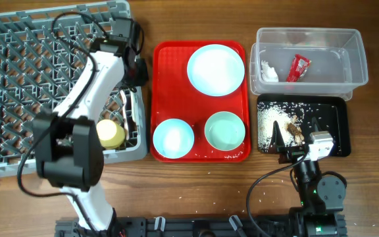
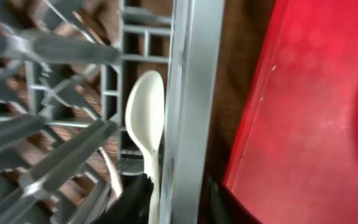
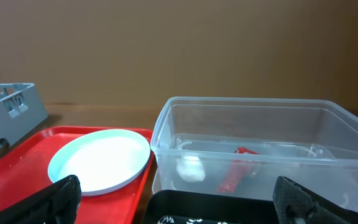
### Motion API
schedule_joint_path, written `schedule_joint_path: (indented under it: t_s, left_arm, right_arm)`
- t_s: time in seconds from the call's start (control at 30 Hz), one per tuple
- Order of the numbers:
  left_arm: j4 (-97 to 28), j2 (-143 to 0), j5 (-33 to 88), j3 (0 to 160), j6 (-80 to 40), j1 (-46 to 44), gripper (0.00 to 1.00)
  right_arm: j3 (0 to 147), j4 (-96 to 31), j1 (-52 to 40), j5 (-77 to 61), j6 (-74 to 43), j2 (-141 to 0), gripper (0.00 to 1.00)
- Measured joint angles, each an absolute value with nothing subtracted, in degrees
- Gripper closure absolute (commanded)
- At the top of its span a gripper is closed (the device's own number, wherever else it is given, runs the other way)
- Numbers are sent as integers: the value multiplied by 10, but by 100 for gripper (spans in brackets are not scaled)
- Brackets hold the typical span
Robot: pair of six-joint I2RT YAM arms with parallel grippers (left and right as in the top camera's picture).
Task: Sort waste into correct bins and load items into the dishwasher rack
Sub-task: 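Reach the left gripper to the green bowl and grasp its rim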
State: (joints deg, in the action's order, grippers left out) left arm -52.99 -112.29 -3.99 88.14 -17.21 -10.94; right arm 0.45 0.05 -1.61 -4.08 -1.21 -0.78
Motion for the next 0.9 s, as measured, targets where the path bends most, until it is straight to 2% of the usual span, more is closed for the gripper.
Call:
schedule_joint_path:
  t_s: [0.5, 0.7, 0.73, 0.77, 0.9]
  left_arm:
    - [-524, -1134, -39, 882, -60, -109, 96]
    - [-510, -1134, -39, 881, 41, -103, 95]
    - [-509, -1134, -37, 881, 49, -103, 57]
    - [-509, -1134, -35, 881, 60, -103, 44]
    - [-499, -1134, -35, 882, 53, -108, 33]
  right_arm:
    - [4, 0, -16, -41, -12, -8, 0]
    - [4, 1, -16, -41, -12, -8, 0]
    - [4, 1, -16, -41, -12, -8, 0]
    - [4, 0, -16, -41, -12, -8, 0]
    - [4, 0, -16, -41, -12, -8, 0]
